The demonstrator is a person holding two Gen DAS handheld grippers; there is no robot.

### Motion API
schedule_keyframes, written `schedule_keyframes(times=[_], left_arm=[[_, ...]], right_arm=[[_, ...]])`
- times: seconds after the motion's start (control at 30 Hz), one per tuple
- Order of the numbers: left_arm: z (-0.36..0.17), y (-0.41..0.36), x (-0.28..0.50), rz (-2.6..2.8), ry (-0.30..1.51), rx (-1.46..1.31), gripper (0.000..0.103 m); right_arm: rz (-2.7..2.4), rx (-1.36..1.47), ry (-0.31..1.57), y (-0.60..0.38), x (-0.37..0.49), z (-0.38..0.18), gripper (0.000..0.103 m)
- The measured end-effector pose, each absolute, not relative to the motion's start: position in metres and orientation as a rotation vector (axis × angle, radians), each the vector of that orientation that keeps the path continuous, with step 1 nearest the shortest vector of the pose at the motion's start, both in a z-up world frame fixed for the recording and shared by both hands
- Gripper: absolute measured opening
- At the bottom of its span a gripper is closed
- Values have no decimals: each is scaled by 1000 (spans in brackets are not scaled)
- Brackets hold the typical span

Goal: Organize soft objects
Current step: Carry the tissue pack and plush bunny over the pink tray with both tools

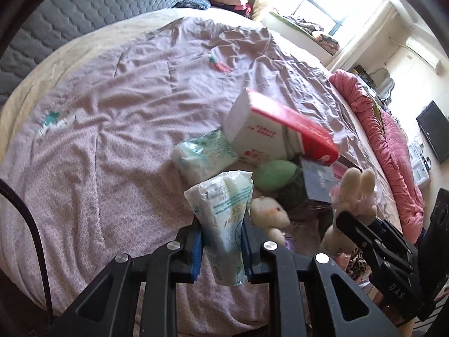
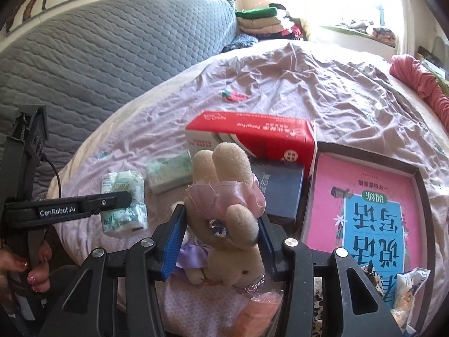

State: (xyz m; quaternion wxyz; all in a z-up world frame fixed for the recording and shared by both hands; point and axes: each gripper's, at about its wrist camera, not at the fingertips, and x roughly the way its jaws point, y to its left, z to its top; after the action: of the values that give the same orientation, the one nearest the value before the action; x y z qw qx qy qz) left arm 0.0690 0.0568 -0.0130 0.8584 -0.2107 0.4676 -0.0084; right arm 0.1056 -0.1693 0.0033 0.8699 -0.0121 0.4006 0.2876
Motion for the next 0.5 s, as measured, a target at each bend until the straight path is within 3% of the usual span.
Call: schedule_keyframes(times=[0.5], left_arm=[[29, 24, 53, -63, 929, -382, 23]], right_arm=[[573, 36, 761, -192, 95, 39, 50]])
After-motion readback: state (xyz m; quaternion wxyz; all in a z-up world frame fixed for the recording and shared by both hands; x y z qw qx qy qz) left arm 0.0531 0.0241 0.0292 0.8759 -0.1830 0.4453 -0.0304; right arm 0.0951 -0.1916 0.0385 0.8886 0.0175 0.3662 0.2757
